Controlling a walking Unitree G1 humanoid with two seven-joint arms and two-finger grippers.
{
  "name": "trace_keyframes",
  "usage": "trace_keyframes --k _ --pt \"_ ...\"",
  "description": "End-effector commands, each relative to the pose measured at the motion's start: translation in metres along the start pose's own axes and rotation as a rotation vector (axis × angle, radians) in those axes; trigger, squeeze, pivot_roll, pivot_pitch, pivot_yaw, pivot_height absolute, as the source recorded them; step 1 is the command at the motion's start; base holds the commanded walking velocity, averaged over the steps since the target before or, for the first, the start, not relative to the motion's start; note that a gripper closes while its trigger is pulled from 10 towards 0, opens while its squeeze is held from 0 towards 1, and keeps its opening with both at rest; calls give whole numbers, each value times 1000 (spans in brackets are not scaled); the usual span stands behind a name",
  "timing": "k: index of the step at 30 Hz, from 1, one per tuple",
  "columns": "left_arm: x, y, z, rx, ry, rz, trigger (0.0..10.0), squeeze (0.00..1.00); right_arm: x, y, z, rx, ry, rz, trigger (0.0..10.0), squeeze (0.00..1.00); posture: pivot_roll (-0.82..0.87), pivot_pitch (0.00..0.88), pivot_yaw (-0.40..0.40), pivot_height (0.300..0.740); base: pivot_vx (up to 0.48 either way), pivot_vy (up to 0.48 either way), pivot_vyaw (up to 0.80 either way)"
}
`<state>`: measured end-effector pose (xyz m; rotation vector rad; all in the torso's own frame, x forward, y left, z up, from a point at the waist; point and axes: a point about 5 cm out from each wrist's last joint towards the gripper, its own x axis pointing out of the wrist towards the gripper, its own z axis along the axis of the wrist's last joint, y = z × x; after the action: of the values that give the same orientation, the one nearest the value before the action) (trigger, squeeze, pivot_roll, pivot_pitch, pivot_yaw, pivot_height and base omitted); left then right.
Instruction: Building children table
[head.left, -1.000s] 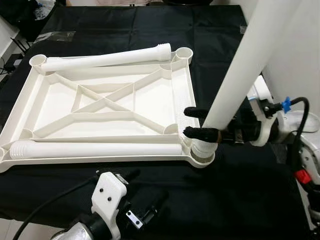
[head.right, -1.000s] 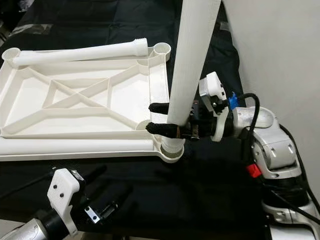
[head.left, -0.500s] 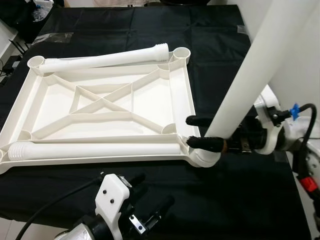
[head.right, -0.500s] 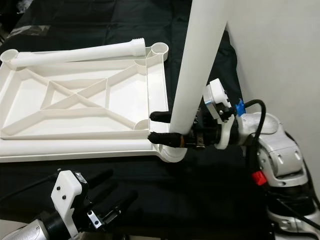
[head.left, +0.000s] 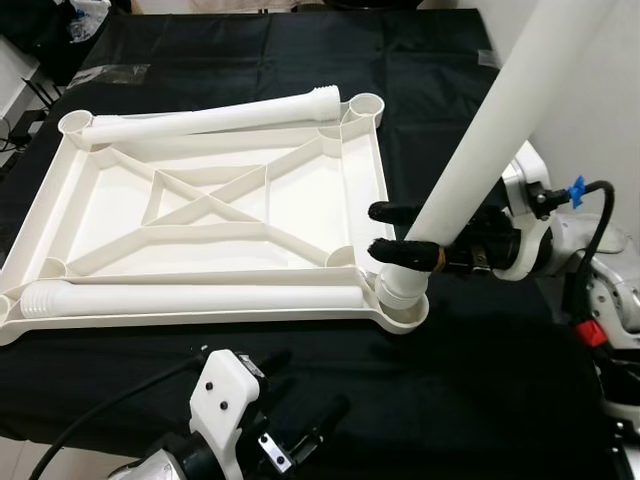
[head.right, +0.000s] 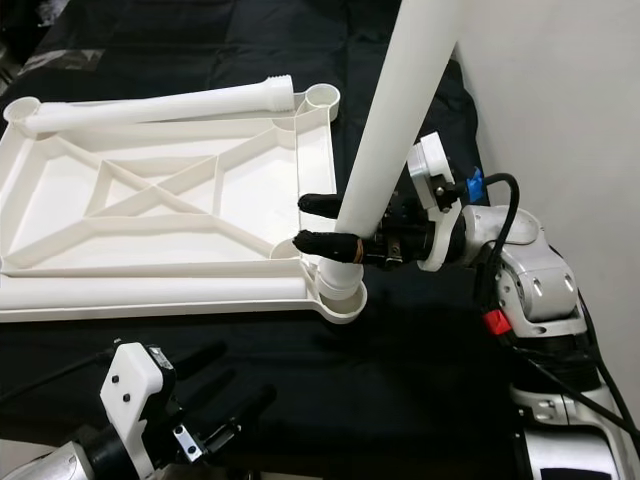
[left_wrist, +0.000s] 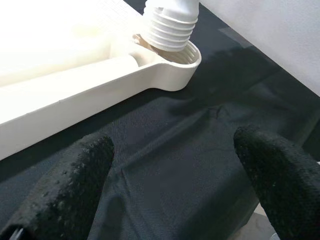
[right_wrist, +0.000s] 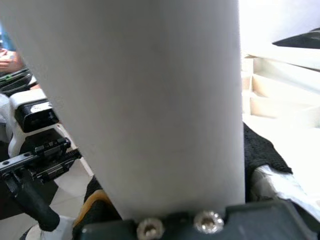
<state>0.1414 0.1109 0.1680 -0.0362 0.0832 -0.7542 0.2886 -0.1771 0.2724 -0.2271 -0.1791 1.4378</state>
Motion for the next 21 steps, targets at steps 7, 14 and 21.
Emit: trace_keyframes --k 7,14,21 --pt "-6 0 -1 -3 36 2 10000 0 -2 4 1 -14 -1 83 10000 0 65 324 49 740 0 0 0" --pt "-7 2 -2 4 45 1 10000 0 -7 10 2 14 2 165 10000 0 66 324 57 740 0 0 0" --pt "-7 3 -1 10 51 0 10000 0 -9 12 0 11 79 239 10000 0 66 324 63 740 0 0 0"
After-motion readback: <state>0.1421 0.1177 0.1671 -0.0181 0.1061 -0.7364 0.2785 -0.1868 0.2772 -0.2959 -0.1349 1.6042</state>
